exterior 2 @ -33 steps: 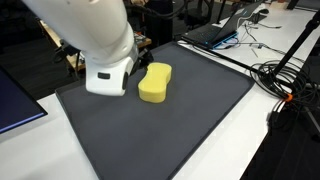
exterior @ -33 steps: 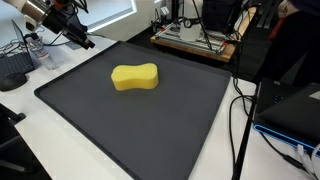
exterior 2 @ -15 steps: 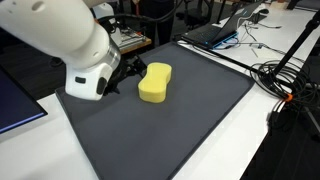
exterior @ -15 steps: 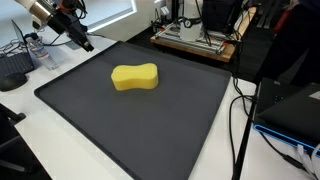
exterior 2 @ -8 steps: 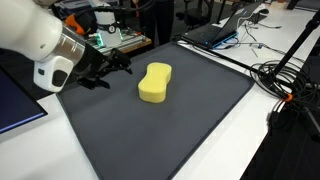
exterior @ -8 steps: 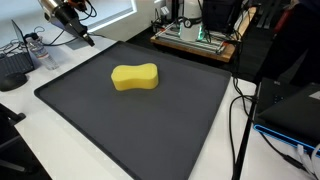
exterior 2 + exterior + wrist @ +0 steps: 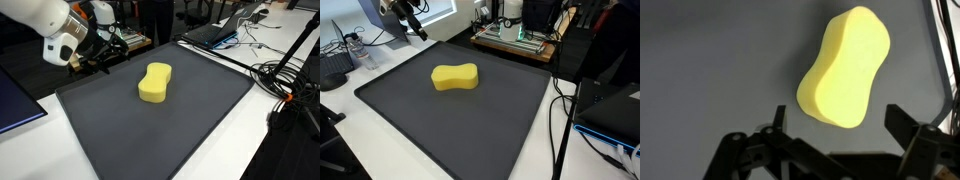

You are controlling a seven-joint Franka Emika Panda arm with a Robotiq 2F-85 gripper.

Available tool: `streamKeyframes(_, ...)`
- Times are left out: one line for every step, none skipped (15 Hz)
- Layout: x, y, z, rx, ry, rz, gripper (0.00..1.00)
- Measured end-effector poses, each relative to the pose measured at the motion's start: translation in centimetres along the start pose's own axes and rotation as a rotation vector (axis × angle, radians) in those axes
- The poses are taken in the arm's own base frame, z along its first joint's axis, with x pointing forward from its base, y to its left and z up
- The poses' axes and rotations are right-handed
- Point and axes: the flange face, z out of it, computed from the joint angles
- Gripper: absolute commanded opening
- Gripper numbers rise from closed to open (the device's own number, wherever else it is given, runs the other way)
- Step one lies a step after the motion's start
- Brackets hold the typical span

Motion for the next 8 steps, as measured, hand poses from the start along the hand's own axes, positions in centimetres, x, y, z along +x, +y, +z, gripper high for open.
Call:
streamKeyframes(-0.9, -0.7, 0.8, -0.009, -0.010, -0.006, 1.00)
streamKeyframes(-1.9, -1.4, 1.7, -0.016, -0.021, -0.011, 1.00)
streamKeyframes(-2.8, -1.8, 2.3, -0.018, -0.026, -0.012, 1.00)
streamKeyframes(-3.7, -2.1, 2.9, -0.017, -0.027, -0.009, 1.00)
streamKeyframes(-4.6, -2.0, 3.4, -0.007, -0.021, -0.001, 1.00)
streamKeyframes(-5.5, -1.7, 3.7, 0.010, -0.011, 0.014, 1.00)
streamKeyframes(-6.3, -1.2, 3.8, 0.031, 0.006, 0.035, 1.00)
streamKeyframes(-7.1, -0.5, 4.0, 0.059, 0.028, 0.064, 1.00)
